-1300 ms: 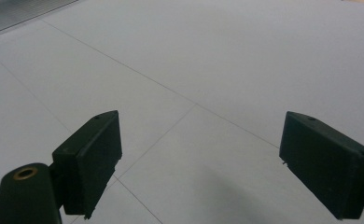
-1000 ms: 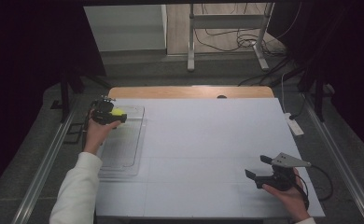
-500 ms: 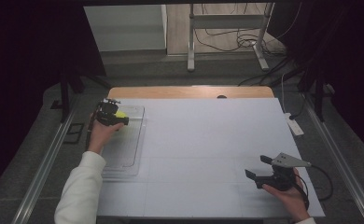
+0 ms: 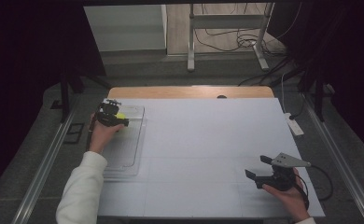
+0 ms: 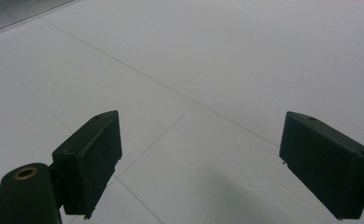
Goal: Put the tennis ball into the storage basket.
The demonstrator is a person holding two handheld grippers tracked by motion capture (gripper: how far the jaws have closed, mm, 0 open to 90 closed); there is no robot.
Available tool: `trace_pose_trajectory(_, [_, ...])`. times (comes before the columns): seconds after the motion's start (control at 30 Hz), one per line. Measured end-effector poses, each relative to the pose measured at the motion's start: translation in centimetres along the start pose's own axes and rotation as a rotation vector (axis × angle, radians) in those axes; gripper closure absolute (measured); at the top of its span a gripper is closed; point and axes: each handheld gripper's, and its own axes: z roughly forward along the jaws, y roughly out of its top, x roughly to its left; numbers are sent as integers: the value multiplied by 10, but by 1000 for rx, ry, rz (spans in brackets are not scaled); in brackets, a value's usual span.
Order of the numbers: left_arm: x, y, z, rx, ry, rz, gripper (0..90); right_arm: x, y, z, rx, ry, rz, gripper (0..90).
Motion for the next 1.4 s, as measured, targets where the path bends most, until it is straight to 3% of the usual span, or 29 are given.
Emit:
trace_pose_trajectory(0.4, [-1,0,1,4,8,0,229,0,0,0,-4,3,2,136])
trace_pose_trajectory(0.8, [1,-3,-19,-87,-32,-36,169,1,0,-1,-4,3,0,136])
trace_pose_trajectory(0.87, [1,-5,-27,-123,-52,-38,169,1,0,0,-4,3,0,136])
trace_pose_trajectory(1.1, [1,-12,-38,-180,-97,-52,168,0,0,0,-2,2,-2,136])
trace_pose_trajectory(1.4, [-4,-21,-58,-260,-135,-30,169,-2,-1,0,-9,16,9,135])
